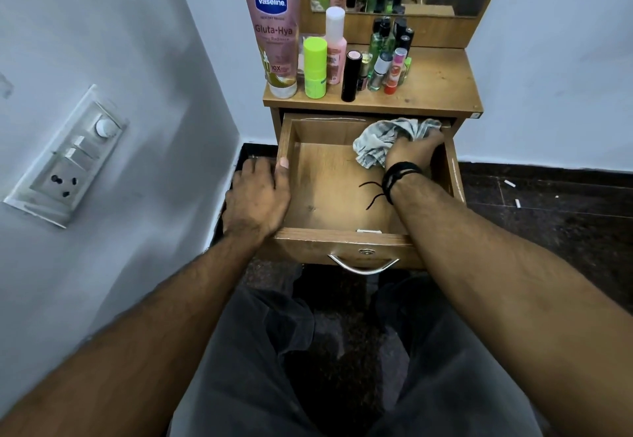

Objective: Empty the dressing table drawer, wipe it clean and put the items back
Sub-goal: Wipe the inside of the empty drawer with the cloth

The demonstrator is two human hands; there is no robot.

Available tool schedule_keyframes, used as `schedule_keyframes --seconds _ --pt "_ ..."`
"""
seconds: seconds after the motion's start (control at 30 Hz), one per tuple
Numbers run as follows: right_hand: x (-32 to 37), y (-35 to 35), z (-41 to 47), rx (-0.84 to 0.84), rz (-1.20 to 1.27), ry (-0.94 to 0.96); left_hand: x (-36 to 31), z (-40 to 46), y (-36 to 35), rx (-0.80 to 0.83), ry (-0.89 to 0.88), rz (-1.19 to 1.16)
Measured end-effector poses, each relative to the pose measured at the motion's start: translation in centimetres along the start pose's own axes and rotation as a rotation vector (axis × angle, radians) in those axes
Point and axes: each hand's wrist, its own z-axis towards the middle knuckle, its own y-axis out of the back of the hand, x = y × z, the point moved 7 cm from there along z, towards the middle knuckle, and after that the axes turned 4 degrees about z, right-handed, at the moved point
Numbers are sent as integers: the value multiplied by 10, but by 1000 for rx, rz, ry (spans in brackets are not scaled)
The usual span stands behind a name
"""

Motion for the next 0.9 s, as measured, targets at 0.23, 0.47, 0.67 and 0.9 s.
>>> schedule_keyframes --seconds 0.23,0.47,0.67,0.9 --pt "9 -22 -13 175 -325 250 1 0 -2 12 -2 1" --pt "7 -86 -64 408 -514 351 2 1 -3 18 4 -4" --pt "15 -138 -107 698 -510 430 1 1 -3 11 -3 28" --pt "10 -103 -70 573 -436 327 3 2 -4 -3 -2 10"
